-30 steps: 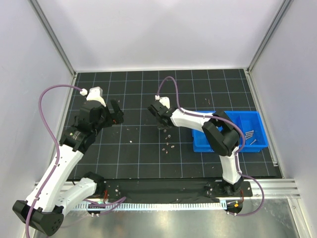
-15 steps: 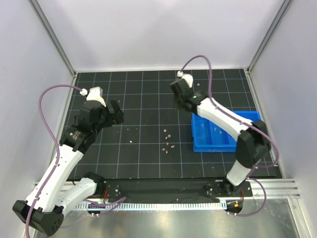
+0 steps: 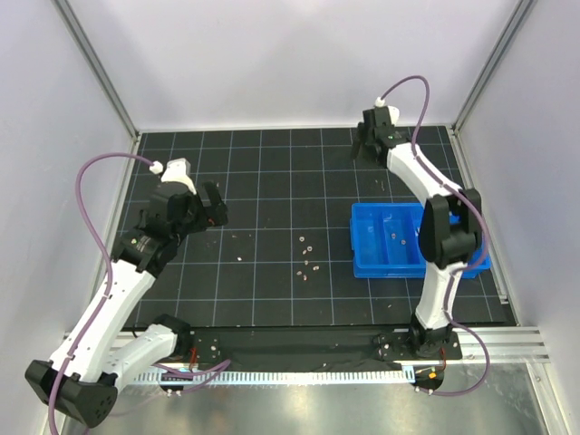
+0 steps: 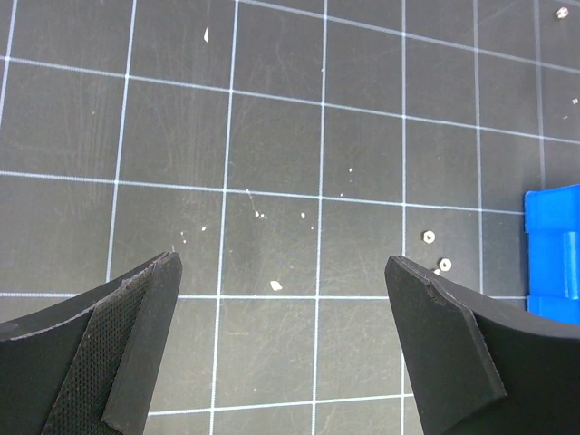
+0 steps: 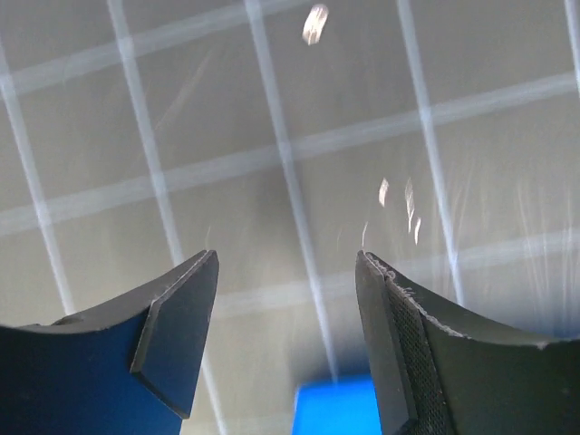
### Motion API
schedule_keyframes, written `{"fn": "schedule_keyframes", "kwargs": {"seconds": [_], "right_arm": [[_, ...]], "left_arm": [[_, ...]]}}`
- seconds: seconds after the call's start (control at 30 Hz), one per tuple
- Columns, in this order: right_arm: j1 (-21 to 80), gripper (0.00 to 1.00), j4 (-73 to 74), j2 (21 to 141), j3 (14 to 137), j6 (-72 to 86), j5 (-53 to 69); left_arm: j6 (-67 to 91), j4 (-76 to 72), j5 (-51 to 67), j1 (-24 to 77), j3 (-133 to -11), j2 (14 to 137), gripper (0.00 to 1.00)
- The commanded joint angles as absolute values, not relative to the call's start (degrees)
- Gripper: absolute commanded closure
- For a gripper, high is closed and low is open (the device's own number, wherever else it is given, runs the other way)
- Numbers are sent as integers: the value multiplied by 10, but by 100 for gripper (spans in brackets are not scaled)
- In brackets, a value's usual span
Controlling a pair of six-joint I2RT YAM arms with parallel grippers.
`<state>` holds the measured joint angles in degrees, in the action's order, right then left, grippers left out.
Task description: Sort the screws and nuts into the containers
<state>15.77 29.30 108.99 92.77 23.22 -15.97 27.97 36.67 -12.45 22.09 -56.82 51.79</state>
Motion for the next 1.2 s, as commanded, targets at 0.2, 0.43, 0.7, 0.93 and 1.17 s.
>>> {"fn": "schedule_keyframes", "kwargs": {"seconds": [0.2,0.43,0.7,0.93,1.17], "right_arm": [[101,28,261,1311,1218,143,-91],[86,29,266,1458,1371,101,-103],[73,35,230,1482,1353,75,-94],[69,39,232,1498,1341,70,-101],[66,45,236,1506,1336,83,-68]], "left_arm": [[263,340,-152,220,-566,550,0],[258,329,-175,219,-563,578,0],[252,332,-188,220,-572,616,0],[250,336,-191,219,-576,625,0],[249,337,-197,219,-577,628,0]]}}
